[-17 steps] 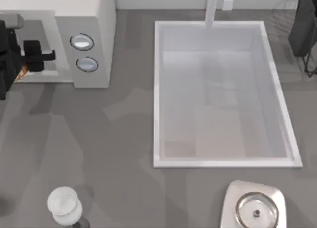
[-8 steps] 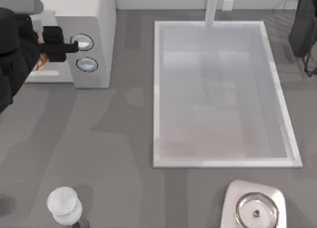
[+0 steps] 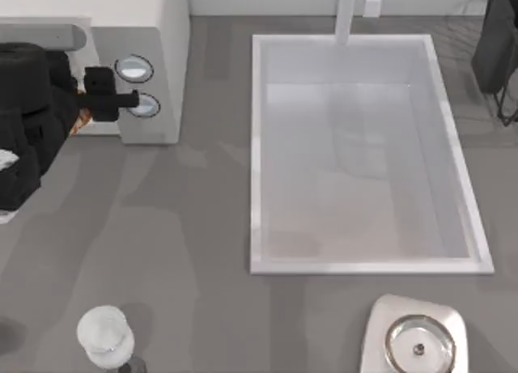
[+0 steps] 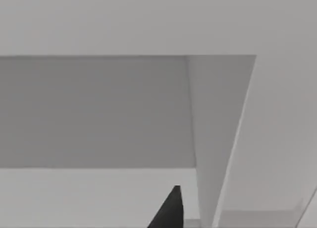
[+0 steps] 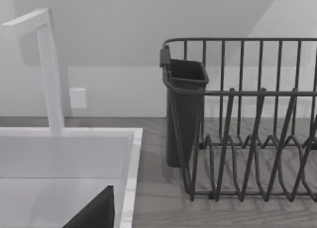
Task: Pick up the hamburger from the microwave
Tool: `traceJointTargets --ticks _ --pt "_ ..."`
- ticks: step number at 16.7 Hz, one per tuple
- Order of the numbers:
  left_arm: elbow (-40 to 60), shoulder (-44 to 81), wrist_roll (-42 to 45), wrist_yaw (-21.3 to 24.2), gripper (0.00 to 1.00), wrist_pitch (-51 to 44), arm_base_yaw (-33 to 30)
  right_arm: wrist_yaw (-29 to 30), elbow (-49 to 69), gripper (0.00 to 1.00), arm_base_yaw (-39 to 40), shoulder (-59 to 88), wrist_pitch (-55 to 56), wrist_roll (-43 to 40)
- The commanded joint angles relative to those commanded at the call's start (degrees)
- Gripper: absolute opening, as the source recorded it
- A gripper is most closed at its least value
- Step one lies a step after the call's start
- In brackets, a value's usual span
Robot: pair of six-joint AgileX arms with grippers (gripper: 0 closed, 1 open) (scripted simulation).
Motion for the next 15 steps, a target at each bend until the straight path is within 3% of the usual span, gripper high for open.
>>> traceJointTargets --ticks 7,14,15 --pt "-5.91 17.52 -0.02 0.33 0.00 25.78 -0.15 0.00 0.00 1.00 0.00 0.00 0.00 0.00" --pt "-7.34 20.67 -0.01 0.44 0.00 29.58 -0.12 0.00 0.00 1.00 0.00 0.00 0.00 0.00" --pt "-7.34 20.67 -0.01 0.44 0.08 29.58 -0.12 0.00 0.00 1.00 0.00 0.00 0.00 0.00"
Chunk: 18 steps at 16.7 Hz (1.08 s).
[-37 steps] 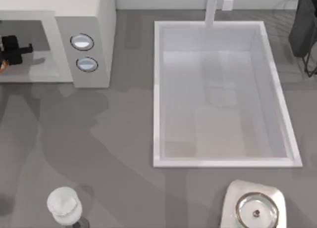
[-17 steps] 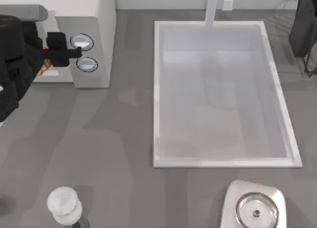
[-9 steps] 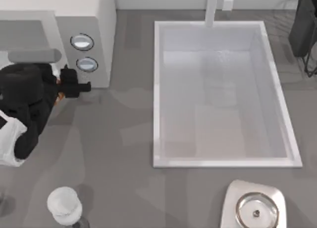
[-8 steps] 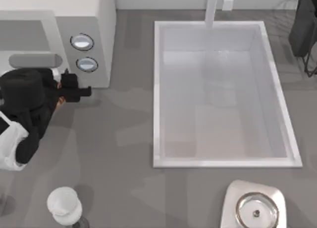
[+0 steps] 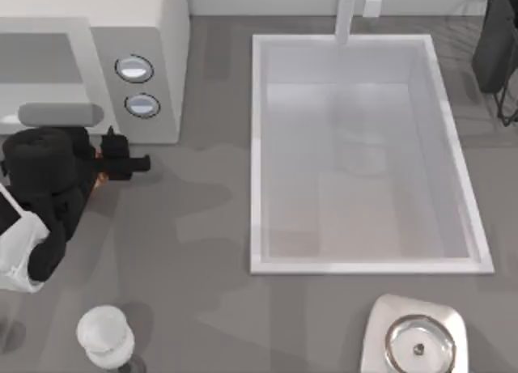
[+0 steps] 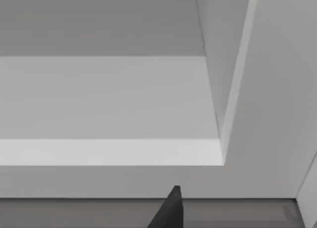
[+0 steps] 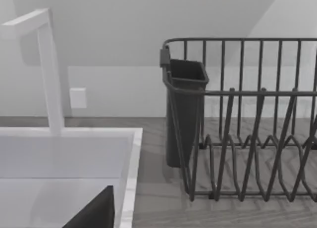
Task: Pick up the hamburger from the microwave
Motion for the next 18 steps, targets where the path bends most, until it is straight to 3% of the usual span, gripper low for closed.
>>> traceJointTargets --ticks 12,18 --pt "0.00 0.00 0.00 0.00 0.98 0.00 0.00 0.00 0.00 1.00 0.00 0.00 0.00 0.00" --pt "0.00 0.00 0.00 0.00 1.00 0.00 0.00 0.00 0.00 1.00 0.00 0.00 0.00 0.00"
